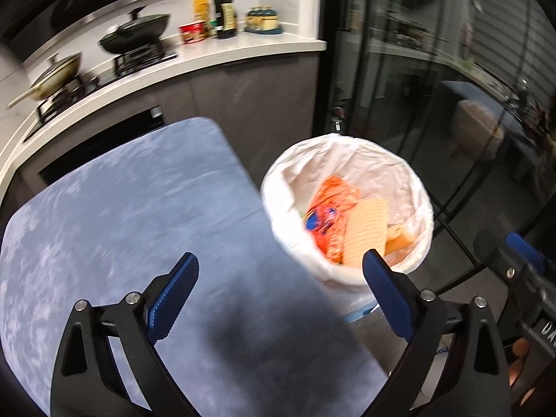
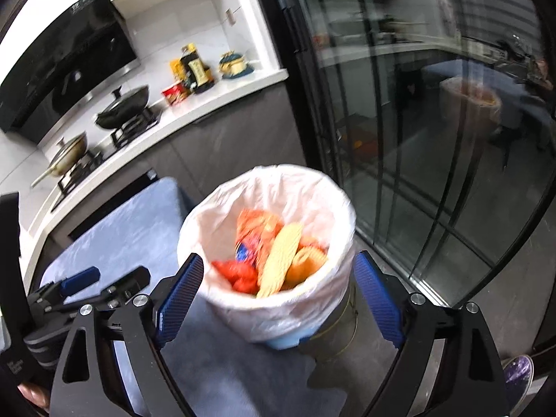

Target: Collect trash

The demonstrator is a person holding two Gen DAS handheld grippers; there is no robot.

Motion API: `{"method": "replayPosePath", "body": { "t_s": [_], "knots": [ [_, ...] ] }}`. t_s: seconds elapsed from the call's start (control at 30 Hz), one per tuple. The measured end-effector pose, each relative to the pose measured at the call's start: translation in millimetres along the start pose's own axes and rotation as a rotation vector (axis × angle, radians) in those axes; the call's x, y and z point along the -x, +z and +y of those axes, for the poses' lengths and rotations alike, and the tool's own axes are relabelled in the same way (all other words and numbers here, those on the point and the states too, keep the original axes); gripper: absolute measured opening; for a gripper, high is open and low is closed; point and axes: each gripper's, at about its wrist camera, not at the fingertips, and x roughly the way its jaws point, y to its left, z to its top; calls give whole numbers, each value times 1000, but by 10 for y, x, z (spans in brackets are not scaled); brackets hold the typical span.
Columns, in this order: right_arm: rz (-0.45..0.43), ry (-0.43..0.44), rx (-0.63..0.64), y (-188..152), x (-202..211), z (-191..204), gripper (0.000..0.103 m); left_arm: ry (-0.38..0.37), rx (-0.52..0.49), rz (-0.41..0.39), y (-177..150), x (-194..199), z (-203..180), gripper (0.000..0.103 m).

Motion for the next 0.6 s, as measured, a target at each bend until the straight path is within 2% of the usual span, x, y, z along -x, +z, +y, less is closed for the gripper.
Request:
{"method": "replayPosePath", "body": {
  "t_s": [0.23,0.27,0.3,0.6],
  "knots": [
    [18,2,79,-172,144,198,86,48,46,23,-224,177,200,92],
    [24,5,82,-184,164,221,88,56,52,25,-253,206,223,92],
    [30,9,84,-192,175,235,98,62,56,26,-272,222,241,93],
    [24,-16,148,-279,299,387,96,85,107,33,-416,390,359,96]
  ]
}}
